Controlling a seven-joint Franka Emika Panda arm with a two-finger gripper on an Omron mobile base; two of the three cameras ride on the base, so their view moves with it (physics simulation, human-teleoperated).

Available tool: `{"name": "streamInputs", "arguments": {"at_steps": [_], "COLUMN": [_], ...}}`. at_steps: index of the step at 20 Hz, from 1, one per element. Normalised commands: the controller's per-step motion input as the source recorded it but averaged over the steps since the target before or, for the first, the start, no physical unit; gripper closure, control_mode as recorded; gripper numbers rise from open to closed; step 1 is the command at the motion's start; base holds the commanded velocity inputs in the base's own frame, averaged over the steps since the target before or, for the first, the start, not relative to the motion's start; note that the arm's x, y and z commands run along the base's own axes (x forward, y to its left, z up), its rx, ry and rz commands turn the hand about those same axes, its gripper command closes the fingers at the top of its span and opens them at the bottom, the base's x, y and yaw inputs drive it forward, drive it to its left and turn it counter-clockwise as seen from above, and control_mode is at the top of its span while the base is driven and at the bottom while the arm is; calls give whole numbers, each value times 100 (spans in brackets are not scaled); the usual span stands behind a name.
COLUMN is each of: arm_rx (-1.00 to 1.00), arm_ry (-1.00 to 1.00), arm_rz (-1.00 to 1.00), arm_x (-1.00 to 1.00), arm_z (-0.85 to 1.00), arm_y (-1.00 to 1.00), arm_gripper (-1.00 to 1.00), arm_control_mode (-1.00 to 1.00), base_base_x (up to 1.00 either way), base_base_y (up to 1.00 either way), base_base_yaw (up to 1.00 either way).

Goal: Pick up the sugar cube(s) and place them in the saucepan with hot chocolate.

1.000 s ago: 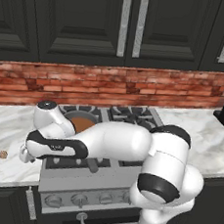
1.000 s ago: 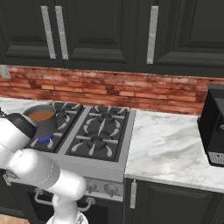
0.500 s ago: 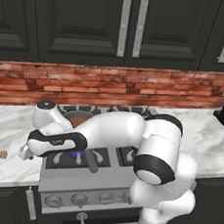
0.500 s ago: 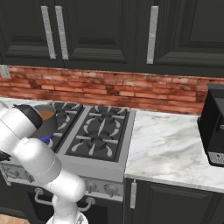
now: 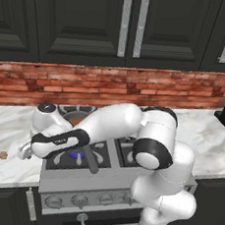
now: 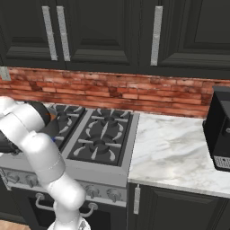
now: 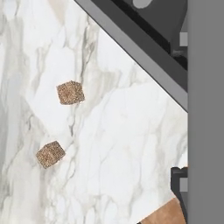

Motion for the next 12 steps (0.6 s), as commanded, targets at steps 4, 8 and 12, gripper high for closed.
{"name": "streamInputs", "arguments": {"at_steps": [4, 8, 12], "arm_rx": [-2, -2, -3], "arm_ry": [0, 0, 0], "arm_rz": [0, -1, -1], "arm_x": [19, -3, -11], "arm_z": [0, 1, 7], "arm_y": [21, 14, 11], "arm_gripper": [-100, -100, -100], "arm_control_mode": [-100, -100, -100], "base_base_x": [0, 0, 0], "base_base_y": [0, 0, 0], "base_base_yaw": [0, 0, 0]}}
